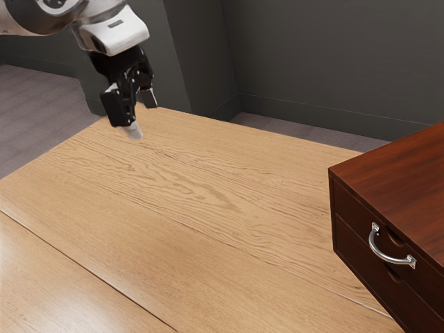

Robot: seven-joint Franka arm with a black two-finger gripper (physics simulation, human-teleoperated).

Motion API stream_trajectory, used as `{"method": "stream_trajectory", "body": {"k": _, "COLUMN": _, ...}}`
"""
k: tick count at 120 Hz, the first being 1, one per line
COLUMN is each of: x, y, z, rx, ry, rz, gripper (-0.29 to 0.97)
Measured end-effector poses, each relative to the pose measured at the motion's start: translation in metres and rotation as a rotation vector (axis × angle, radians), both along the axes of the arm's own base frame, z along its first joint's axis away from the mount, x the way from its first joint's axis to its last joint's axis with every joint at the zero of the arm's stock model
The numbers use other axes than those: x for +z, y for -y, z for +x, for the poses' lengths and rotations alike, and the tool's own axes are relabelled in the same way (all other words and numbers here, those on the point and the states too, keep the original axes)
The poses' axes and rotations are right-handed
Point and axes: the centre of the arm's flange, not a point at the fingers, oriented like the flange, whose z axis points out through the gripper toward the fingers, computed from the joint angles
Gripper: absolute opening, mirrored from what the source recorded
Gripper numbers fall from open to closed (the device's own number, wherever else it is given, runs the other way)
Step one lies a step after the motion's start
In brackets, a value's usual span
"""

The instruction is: Pull the drawer handle with one arm to open the drawer

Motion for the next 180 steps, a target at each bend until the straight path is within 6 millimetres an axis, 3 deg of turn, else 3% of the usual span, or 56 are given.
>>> {"method": "stream_trajectory", "body": {"k": 15, "x": -0.017, "y": -0.001, "z": 0.012, "rx": -0.002, "ry": -0.031, "rz": 0.000, "gripper": 0.68}}
{"method": "stream_trajectory", "body": {"k": 24, "x": -0.016, "y": -0.005, "z": 0.010, "rx": 0.004, "ry": -0.031, "rz": 0.001, "gripper": 0.68}}
{"method": "stream_trajectory", "body": {"k": 45, "x": -0.006, "y": -0.002, "z": -0.053, "rx": -0.010, "ry": -0.046, "rz": -0.047, "gripper": 0.68}}
{"method": "stream_trajectory", "body": {"k": 52, "x": -0.009, "y": 0.017, "z": -0.077, "rx": -0.051, "ry": -0.063, "rz": -0.073, "gripper": 0.68}}
{"method": "stream_trajectory", "body": {"k": 68, "x": -0.038, "y": 0.075, "z": -0.119, "rx": -0.210, "ry": -0.138, "rz": -0.077, "gripper": 0.68}}
{"method": "stream_trajectory", "body": {"k": 88, "x": -0.073, "y": 0.142, "z": -0.144, "rx": -0.471, "ry": -0.144, "rz": -0.021, "gripper": 0.68}}
{"method": "stream_trajectory", "body": {"k": 112, "x": -0.102, "y": 0.189, "z": -0.135, "rx": -0.756, "ry": -0.008, "rz": 0.026, "gripper": 0.68}}
{"method": "stream_trajectory", "body": {"k": 138, "x": -0.099, "y": 0.241, "z": -0.123, "rx": -1.005, "ry": 0.186, "rz": 0.082, "gripper": 0.68}}
{"method": "stream_trajectory", "body": {"k": 154, "x": -0.114, "y": 0.270, "z": -0.105, "rx": -1.110, "ry": 0.237, "rz": 0.085, "gripper": 0.65}}
{"method": "stream_trajectory", "body": {"k": 180, "x": -0.123, "y": 0.280, "z": -0.075, "rx": -1.139, "ry": 0.347, "rz": 0.011, "gripper": 0.42}}
